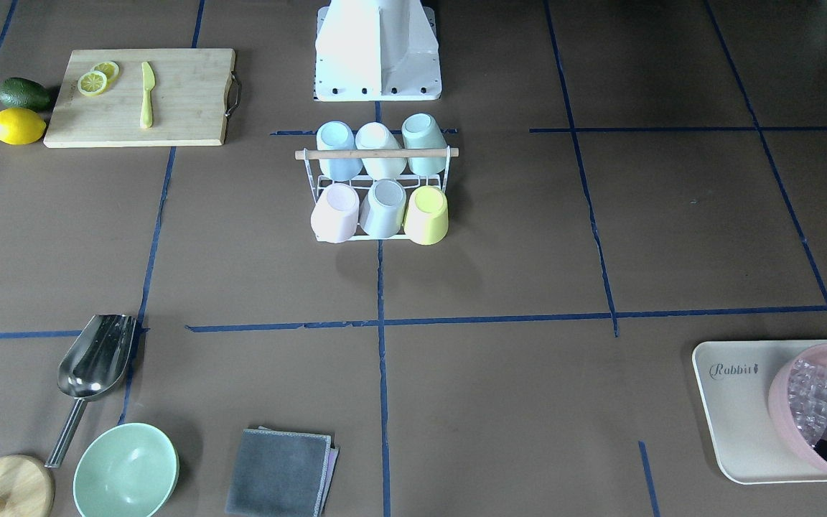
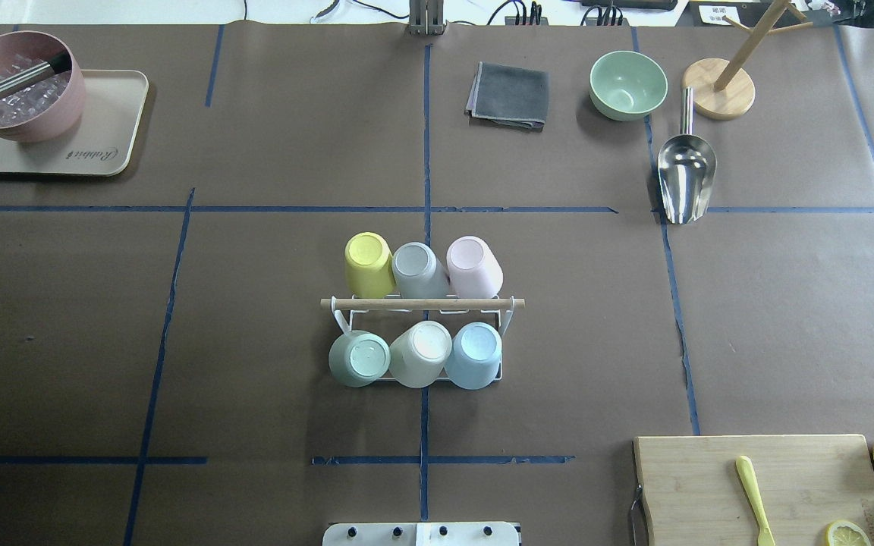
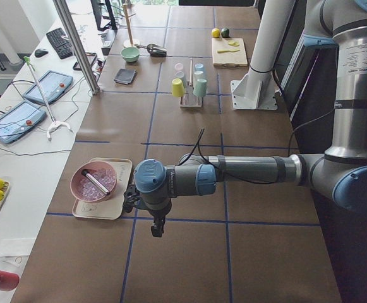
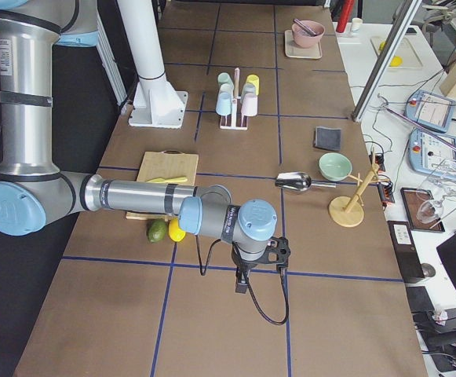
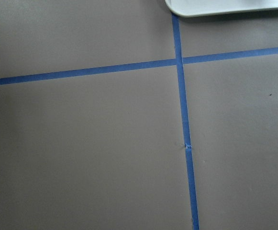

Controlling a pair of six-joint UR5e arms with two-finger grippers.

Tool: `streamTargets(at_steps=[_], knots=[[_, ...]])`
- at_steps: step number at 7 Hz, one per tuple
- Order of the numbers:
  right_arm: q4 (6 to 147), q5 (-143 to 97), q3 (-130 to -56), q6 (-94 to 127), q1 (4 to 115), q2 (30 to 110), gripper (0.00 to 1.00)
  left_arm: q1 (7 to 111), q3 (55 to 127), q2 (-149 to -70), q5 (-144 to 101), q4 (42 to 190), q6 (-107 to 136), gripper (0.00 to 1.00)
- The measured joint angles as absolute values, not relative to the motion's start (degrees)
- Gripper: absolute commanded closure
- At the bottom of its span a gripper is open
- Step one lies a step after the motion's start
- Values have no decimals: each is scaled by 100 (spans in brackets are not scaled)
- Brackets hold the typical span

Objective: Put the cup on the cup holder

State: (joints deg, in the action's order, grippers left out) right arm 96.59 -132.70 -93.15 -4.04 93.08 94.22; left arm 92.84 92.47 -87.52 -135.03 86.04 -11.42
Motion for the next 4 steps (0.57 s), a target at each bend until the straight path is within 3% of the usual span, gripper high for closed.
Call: streamTargets(at_steps=[4], knots=[[9659, -13263, -9316, -407, 9308, 9441, 0, 9290, 9264, -8810, -13494, 8605, -1135, 0]])
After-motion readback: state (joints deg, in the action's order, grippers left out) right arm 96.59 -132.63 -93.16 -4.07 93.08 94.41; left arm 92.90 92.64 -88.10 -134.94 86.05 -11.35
